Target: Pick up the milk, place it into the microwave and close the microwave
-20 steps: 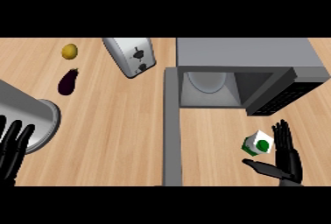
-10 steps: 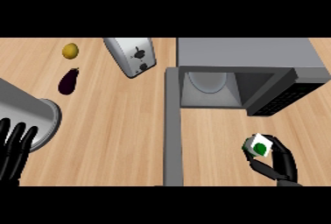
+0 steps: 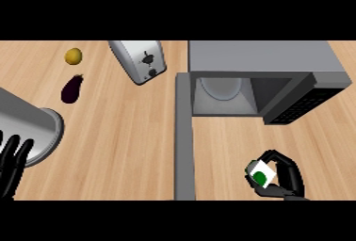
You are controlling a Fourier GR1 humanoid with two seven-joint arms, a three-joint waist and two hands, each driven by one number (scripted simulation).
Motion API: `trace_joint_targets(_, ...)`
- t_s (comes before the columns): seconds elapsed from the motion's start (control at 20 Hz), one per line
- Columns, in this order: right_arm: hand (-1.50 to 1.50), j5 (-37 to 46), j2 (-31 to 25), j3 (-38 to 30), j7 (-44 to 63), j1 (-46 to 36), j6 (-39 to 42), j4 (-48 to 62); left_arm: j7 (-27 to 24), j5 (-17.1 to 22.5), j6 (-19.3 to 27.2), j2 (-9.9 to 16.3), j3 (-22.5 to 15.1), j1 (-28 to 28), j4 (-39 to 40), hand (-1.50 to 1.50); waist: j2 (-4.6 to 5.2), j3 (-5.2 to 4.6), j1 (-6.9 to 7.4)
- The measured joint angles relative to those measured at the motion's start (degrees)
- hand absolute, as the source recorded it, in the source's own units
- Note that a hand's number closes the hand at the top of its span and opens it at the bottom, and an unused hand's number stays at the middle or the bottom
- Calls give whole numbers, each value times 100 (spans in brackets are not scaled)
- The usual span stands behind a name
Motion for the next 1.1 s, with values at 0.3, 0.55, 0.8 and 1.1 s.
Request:
trace_joint_targets(0.3, 150, -5, 380, 455, 221, 781, 7, -1350, 101, 70, -15, -3, 77, 71, -98, -150, -6, 8, -53)
trace_joint_targets(0.55, 150, -215, 640, 943, 828, 1144, -356, -2662, 147, 162, -15, 13, 238, -53, 33, -150, 3, 14, -47)
trace_joint_targets(0.8, 150, -213, 721, 1361, 1478, 990, -966, -3426, 45, 419, -164, 94, 480, 74, 87, -150, 9, 16, -17)
trace_joint_targets(1.1, 150, -50, 746, 1775, 2335, 247, -1868, -3530, -80, 513, -317, 141, 697, -23, 373, -150, 17, 18, 13)
